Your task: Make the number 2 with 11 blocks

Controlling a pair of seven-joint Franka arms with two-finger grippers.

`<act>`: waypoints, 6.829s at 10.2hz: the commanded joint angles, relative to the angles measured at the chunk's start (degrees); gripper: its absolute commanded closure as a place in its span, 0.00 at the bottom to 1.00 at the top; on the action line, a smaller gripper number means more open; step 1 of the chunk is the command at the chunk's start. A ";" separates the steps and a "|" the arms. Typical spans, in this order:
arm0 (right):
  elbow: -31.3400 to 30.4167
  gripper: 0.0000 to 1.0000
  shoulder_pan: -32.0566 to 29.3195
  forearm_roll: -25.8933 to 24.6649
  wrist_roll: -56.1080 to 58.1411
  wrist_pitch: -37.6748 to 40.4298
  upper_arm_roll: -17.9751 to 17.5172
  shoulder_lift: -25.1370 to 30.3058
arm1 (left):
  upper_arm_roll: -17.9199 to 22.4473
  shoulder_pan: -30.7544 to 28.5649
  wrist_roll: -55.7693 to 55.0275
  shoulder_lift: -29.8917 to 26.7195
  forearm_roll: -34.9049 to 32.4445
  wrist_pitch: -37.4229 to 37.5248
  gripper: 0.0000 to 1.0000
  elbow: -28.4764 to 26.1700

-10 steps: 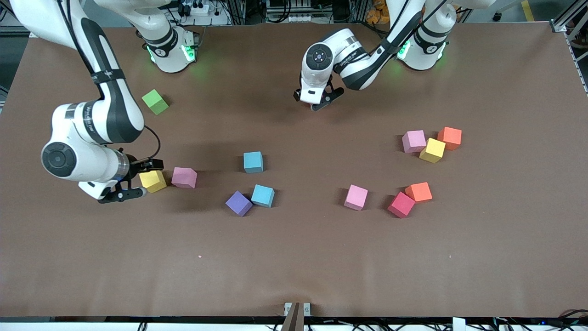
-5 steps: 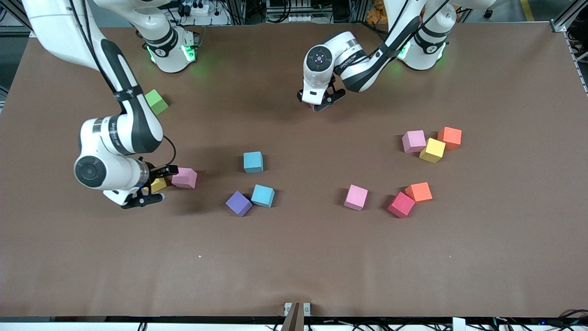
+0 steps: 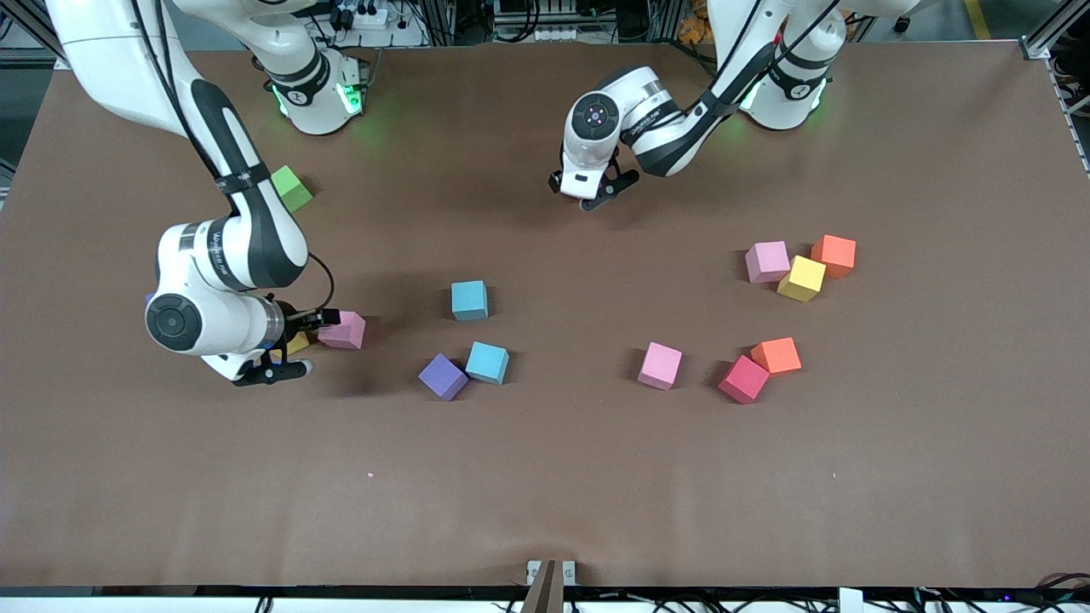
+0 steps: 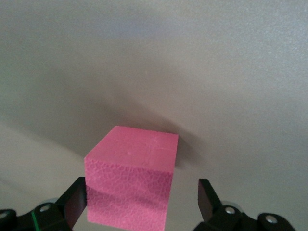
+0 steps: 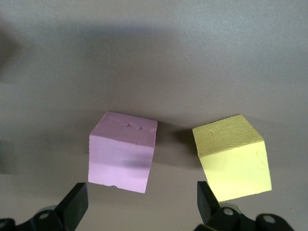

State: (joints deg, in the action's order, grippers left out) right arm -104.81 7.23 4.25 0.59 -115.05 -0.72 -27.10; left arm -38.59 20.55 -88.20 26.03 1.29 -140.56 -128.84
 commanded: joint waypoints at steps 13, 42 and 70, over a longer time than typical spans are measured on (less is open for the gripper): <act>0.22 0.00 2.08 3.65 -7.36 -4.75 0.19 -6.65 | 0.79 4.24 9.27 3.84 -11.90 -0.24 0.71 10.00; 0.22 0.93 18.84 2.45 21.34 8.35 0.28 8.81 | 5.36 -13.51 49.67 9.20 -22.88 18.39 0.00 33.37; -11.03 1.00 44.36 -13.04 23.23 -11.69 -11.67 -0.58 | 8.56 -22.10 67.35 6.78 -23.44 12.94 0.63 26.49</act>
State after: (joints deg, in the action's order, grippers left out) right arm -117.48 50.83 -8.08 25.20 -127.15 -12.40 -26.42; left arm -27.18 2.59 -21.56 40.05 -21.47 -127.90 -94.29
